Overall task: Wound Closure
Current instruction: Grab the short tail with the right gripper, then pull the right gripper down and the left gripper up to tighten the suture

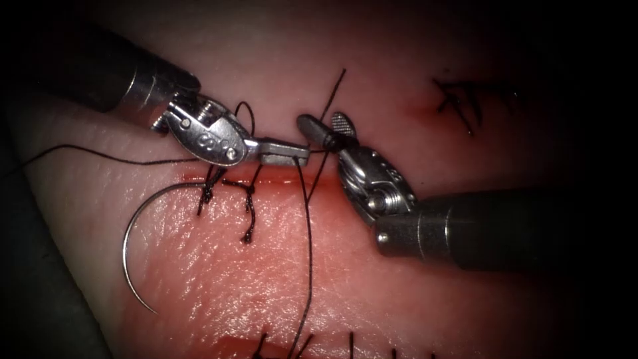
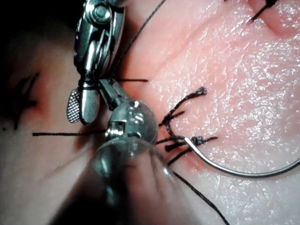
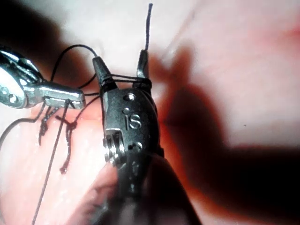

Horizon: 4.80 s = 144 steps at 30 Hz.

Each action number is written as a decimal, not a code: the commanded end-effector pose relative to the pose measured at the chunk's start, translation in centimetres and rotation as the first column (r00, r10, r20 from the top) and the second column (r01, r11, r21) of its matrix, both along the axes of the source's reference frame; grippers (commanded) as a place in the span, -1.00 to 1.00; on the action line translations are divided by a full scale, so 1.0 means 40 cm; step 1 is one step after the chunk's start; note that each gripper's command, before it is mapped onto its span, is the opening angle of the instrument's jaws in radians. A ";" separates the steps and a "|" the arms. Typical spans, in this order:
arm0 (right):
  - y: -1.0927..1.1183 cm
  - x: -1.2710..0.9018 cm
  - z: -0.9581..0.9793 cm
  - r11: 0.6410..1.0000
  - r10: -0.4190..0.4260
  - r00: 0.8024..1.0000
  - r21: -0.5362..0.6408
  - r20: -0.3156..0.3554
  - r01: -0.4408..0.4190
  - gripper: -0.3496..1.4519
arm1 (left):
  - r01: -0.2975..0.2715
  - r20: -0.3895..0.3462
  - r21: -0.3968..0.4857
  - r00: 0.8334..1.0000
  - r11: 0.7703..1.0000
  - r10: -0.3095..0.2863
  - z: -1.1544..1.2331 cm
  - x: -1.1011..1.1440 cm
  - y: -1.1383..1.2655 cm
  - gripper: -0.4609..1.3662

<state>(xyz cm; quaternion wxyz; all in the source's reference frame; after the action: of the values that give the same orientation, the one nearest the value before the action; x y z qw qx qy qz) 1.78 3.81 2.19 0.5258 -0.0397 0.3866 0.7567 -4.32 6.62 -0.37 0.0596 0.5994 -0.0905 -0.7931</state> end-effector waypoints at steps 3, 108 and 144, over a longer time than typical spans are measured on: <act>0.0006 -0.0015 0.0029 1.000 0.000 1.000 0.015 0.004 0.000 0.50 | -0.004 0.001 0.003 1.000 1.000 0.004 0.0001 -0.0002 0.0006 -0.88; -0.0362 0.0071 -0.0224 0.673 -0.632 0.766 -0.406 0.119 0.618 -1.00 | 0.195 0.045 0.218 0.977 0.956 -0.209 0.0298 0.0074 0.0639 -0.88; -0.0413 0.0059 -0.0201 0.293 -0.859 0.465 -0.540 0.213 0.789 -1.00 | 0.244 0.076 0.221 0.961 0.944 -0.267 0.0417 0.0082 0.0781 -0.88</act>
<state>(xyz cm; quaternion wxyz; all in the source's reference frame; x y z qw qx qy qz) 2.01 2.15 1.38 0.7759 0.0555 0.5880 0.2218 -3.99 9.74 1.30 -0.1133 0.6259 -0.0874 -0.7667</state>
